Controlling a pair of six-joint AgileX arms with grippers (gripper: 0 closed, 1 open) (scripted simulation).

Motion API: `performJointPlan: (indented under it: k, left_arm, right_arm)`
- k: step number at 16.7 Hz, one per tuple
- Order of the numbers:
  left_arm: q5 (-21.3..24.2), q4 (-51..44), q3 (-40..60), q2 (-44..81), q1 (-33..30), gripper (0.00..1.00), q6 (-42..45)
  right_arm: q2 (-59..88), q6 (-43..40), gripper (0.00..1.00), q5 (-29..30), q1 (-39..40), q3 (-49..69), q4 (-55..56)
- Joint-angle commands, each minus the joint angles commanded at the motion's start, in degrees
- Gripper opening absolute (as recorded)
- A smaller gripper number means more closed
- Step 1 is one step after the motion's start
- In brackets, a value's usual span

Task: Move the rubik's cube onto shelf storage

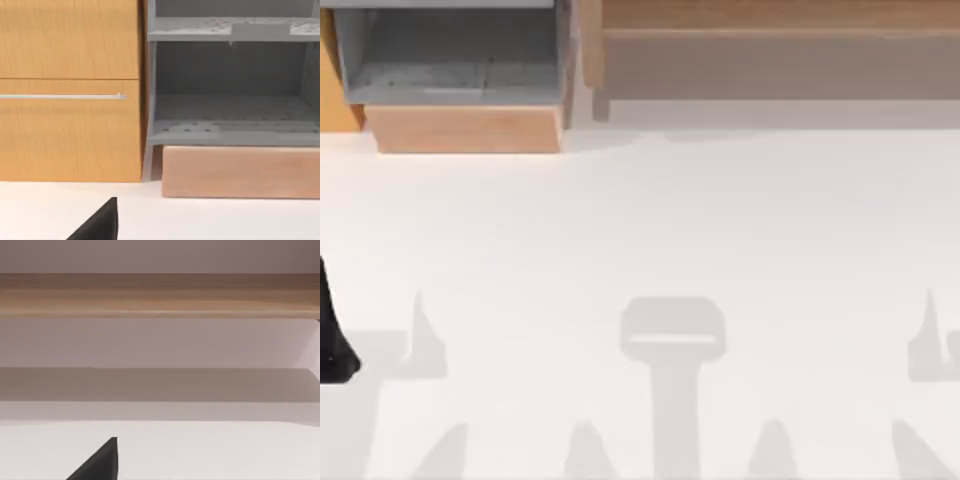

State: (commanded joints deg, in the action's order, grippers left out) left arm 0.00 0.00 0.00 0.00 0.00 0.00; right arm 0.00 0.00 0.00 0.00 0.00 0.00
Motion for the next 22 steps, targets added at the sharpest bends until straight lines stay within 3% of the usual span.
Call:
performJointPlan:
  k: [4,9,22]
  left_arm:
    - [0.2,0.8,0.7,1.7,0.5,1.00,1.2]
    - [2.5,7.4,6.8,15.5,3.8,1.00,11.1]
    - [16.8,42.6,39.6,85.2,16.6,1.00,59.2]
  right_arm:
    - [0.0,0.0,1.00,0.0,0.0,0.0,0.0]
    - [0.0,0.0,1.00,0.0,0.0,0.0,0.0]
    - [0.0,0.0,1.00,0.0,0.0,0.0,0.0]
